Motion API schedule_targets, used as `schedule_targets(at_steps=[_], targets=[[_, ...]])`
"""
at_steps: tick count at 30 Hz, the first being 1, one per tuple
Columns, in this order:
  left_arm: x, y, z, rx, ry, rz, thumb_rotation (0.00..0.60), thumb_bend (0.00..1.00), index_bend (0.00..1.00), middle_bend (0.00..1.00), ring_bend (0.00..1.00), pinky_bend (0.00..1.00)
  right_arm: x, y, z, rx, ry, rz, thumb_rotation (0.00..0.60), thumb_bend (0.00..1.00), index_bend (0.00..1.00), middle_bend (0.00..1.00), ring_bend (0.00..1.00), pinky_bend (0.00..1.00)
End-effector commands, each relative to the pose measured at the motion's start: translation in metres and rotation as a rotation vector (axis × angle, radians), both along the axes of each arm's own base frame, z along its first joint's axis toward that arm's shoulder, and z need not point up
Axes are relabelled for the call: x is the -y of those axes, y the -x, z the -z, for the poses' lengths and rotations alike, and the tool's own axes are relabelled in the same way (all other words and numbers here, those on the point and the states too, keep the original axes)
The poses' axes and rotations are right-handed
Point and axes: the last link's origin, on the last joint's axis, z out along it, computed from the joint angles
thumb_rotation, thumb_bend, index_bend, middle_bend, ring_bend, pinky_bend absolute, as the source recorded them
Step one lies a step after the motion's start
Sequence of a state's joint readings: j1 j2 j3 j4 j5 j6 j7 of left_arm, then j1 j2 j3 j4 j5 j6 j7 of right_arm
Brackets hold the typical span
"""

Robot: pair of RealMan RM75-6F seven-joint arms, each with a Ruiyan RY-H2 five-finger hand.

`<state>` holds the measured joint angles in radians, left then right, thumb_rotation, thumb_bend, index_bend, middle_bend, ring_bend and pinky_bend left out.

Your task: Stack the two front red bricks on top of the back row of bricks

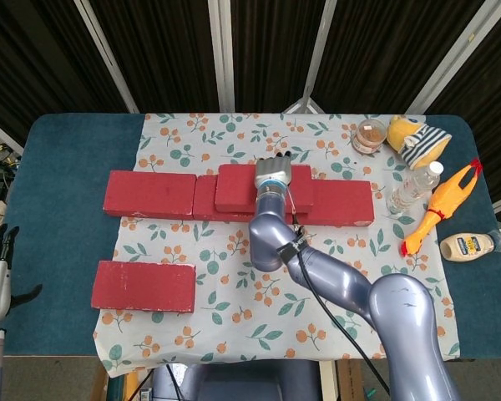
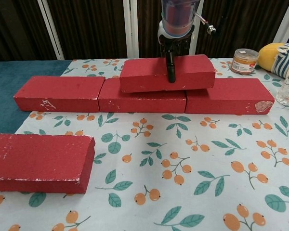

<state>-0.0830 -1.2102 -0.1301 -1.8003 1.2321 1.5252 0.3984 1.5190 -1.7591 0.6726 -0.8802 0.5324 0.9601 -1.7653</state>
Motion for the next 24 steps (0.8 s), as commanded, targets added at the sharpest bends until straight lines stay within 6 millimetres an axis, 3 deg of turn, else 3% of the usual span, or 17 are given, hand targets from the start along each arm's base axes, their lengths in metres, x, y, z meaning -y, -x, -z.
schedule_targets(at_steps=[1, 24], targets=[[0.000, 0.001, -0.001, 0.002, -0.008, -0.010, 0.600, 0.00, 0.01, 0.00, 0.00, 0.10, 0.002, 0.004, -0.002, -0.002, 0.001, 0.003, 0.600, 0.11, 0.29, 0.28, 0.07, 0.00], [0.001, -0.001, 0.002, -0.015, -0.009, -0.008, 0.600, 0.00, 0.01, 0.00, 0.00, 0.10, 0.002, 0.036, -0.008, 0.012, -0.010, 0.033, 0.600, 0.11, 0.29, 0.28, 0.07, 0.00]])
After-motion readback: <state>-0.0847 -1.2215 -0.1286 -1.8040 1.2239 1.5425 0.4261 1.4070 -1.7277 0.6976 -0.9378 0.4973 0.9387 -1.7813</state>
